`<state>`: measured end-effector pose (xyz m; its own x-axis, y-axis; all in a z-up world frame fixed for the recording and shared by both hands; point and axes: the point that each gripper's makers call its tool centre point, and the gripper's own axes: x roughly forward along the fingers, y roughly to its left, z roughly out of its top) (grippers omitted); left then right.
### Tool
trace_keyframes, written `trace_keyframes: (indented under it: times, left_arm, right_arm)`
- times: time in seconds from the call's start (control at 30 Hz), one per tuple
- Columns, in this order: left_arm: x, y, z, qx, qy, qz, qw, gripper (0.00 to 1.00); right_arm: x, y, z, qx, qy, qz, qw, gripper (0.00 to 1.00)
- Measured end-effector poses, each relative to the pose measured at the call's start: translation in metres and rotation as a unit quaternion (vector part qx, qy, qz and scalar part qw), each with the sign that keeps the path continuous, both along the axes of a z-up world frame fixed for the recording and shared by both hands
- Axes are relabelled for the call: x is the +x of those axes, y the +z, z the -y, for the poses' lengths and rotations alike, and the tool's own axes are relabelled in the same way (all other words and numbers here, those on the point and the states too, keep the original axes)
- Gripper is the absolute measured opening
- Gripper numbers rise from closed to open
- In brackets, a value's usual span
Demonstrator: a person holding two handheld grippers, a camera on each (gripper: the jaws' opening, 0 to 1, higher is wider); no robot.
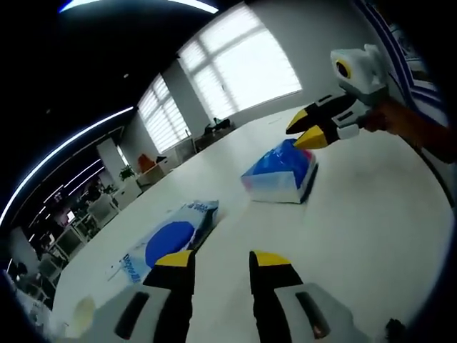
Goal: Arrange the tabletop items into an orderly group along one side of the table until the central work area is clear of visible clutter.
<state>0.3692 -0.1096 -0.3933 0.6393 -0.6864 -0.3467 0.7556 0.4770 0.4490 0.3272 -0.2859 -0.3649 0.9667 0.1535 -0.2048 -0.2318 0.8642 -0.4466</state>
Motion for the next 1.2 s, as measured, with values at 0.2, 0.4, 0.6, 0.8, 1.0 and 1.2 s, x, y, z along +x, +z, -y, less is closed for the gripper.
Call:
trace_keyframes:
  times: [0.2, 0.4, 0.6, 0.8, 1.0, 1.2]
  left_arm:
    - [0.005, -0.001, -0.018, 0.035, 0.012, 0.018, 0.9992, 0.30]
    - [0.007, 0.000, -0.024, 0.036, 0.019, 0.021, 0.9990, 0.30]
    - [0.009, -0.003, -0.031, 0.056, 0.023, 0.033, 0.9976, 0.31]
    - [0.010, -0.004, -0.036, 0.071, 0.021, 0.042, 0.9964, 0.31]
    - [0.013, 0.004, -0.044, 0.088, -0.003, 0.068, 0.9938, 0.32]
    - [0.009, 0.016, -0.046, 0.071, -0.014, 0.080, 0.9942, 0.32]
  right_arm:
    - [0.005, 0.001, -0.017, -0.009, 0.016, 0.005, 0.9998, 0.20]
    - [0.011, 0.001, -0.027, -0.006, 0.030, 0.003, 0.9995, 0.20]
    - [0.016, 0.002, -0.037, -0.009, 0.040, 0.001, 0.9992, 0.20]
    - [0.025, 0.006, -0.050, -0.004, 0.050, 0.011, 0.9987, 0.19]
    - [0.029, 0.003, -0.057, -0.006, 0.058, 0.005, 0.9983, 0.19]
    - [0.029, 0.000, -0.064, -0.006, 0.067, 0.001, 0.9977, 0.19]
